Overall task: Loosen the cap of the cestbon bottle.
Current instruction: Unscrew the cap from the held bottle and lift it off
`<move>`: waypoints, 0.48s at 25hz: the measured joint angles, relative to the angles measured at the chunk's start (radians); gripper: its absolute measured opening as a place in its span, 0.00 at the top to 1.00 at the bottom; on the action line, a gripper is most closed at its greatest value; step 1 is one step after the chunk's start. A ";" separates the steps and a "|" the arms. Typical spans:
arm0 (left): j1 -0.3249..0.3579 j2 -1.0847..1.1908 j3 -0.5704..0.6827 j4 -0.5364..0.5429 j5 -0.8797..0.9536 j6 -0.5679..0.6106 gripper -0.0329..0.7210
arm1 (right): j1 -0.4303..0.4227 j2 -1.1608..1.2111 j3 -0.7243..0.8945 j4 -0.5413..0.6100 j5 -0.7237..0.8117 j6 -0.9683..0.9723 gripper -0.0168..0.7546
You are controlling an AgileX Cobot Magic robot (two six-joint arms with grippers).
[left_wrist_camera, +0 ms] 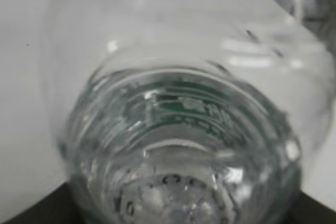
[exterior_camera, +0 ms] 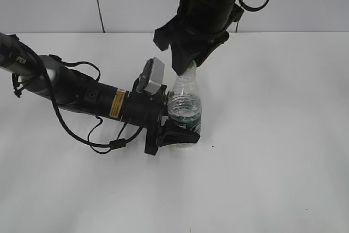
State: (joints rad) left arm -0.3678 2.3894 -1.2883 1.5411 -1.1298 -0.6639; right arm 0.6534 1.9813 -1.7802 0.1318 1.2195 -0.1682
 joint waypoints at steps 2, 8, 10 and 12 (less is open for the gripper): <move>0.000 0.000 0.000 0.001 0.000 0.001 0.42 | 0.000 0.000 0.000 0.001 0.000 -0.135 0.60; 0.000 0.000 0.000 0.006 0.000 0.002 0.42 | 0.000 -0.002 0.000 0.002 0.000 -0.451 0.60; 0.000 0.000 0.000 0.007 -0.004 0.003 0.42 | 0.000 -0.002 0.000 0.003 0.000 -0.536 0.60; 0.000 0.000 0.000 0.008 -0.005 0.003 0.42 | 0.000 -0.002 0.000 0.005 0.000 -0.593 0.60</move>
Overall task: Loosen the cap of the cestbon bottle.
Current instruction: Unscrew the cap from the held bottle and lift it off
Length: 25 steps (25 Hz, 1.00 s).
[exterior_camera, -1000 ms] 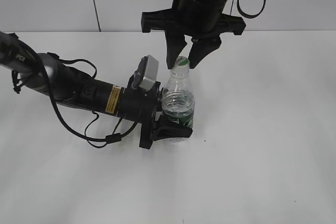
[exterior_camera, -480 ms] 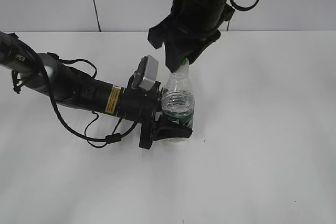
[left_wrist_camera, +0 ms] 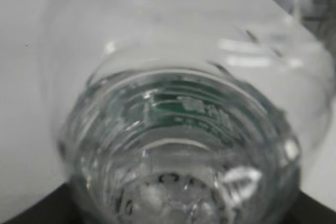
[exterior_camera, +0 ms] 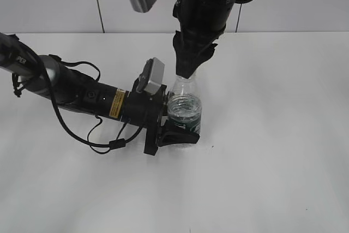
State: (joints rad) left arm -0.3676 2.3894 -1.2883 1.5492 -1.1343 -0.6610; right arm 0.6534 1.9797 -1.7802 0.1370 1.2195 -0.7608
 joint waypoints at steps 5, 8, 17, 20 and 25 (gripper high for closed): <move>0.002 0.000 0.000 0.008 -0.002 0.000 0.42 | 0.000 0.000 0.000 0.004 0.000 -0.140 0.60; 0.002 0.000 0.000 0.011 -0.003 0.001 0.42 | 0.000 0.000 0.000 0.006 0.000 -0.183 0.60; 0.004 0.000 -0.002 0.031 -0.007 0.001 0.42 | 0.000 0.000 0.000 0.010 0.002 -0.313 0.60; 0.005 0.000 -0.002 0.033 -0.007 0.001 0.42 | 0.000 0.000 0.000 0.011 0.002 -0.332 0.60; 0.005 0.000 -0.002 0.034 -0.007 0.001 0.42 | 0.000 0.000 0.000 0.012 0.002 -0.368 0.60</move>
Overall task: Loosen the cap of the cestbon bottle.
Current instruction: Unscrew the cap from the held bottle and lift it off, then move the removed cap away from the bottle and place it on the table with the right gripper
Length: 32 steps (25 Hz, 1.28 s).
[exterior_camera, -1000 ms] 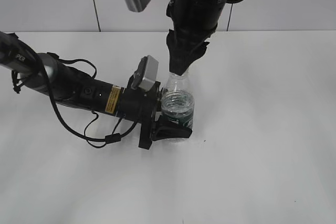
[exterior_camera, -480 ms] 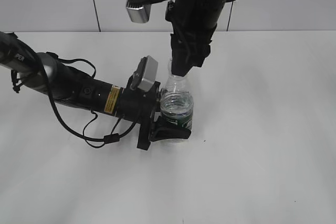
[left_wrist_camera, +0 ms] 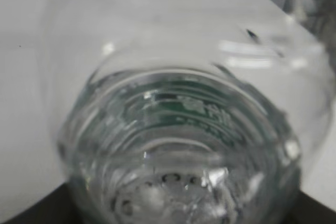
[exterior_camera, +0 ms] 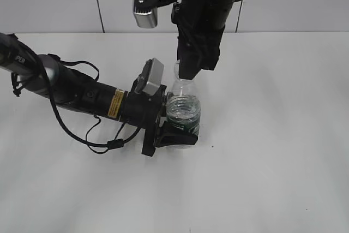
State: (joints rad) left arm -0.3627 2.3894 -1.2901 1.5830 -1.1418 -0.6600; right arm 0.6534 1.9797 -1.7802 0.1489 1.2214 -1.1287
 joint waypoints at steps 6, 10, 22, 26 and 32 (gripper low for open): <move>0.000 0.000 -0.001 0.001 -0.003 -0.003 0.42 | 0.000 0.000 -0.012 0.004 0.005 -0.001 0.60; 0.001 0.000 -0.001 0.003 -0.004 -0.006 0.42 | 0.000 -0.005 -0.017 0.009 0.010 -0.002 0.60; 0.001 0.000 -0.001 0.012 -0.008 -0.001 0.42 | 0.000 -0.050 -0.020 -0.028 0.002 0.115 0.60; 0.001 0.000 -0.001 0.013 -0.008 -0.001 0.42 | -0.038 -0.059 -0.023 -0.076 0.002 0.294 0.60; 0.001 0.000 -0.001 0.014 -0.008 -0.001 0.42 | -0.252 -0.059 -0.023 0.029 0.001 0.499 0.60</move>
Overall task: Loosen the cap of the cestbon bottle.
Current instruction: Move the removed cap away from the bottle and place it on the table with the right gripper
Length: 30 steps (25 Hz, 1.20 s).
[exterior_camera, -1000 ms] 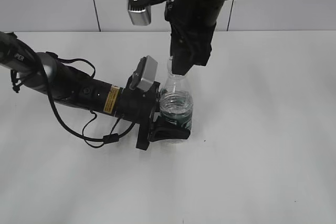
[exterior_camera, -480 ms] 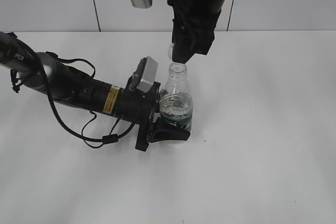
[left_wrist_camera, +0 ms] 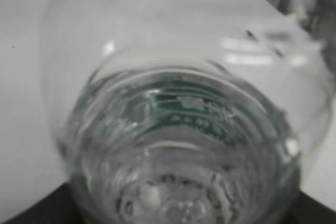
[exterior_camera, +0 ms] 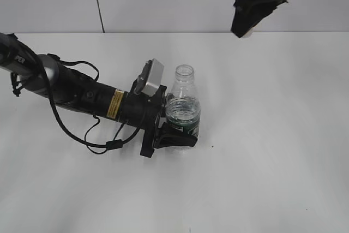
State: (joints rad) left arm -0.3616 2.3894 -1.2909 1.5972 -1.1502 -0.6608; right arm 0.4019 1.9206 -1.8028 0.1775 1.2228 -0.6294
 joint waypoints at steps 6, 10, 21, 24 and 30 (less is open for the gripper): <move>0.000 0.000 0.000 0.000 -0.002 0.000 0.42 | -0.196 0.000 0.043 0.085 -0.051 0.162 0.60; 0.000 0.000 0.000 0.000 -0.003 0.000 0.42 | -0.251 0.000 0.149 0.066 -0.146 0.234 0.60; 0.000 0.000 0.000 0.001 -0.003 0.000 0.42 | -0.263 0.003 0.532 0.032 -0.519 0.377 0.60; 0.000 0.000 0.000 0.001 -0.003 0.000 0.42 | -0.263 0.034 0.546 0.022 -0.543 0.403 0.60; 0.000 0.000 0.000 0.001 -0.004 0.000 0.42 | -0.263 0.111 0.552 0.022 -0.565 0.421 0.60</move>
State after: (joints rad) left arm -0.3616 2.3894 -1.2909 1.5985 -1.1543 -0.6608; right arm 0.1389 2.0317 -1.2510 0.2000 0.6582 -0.2085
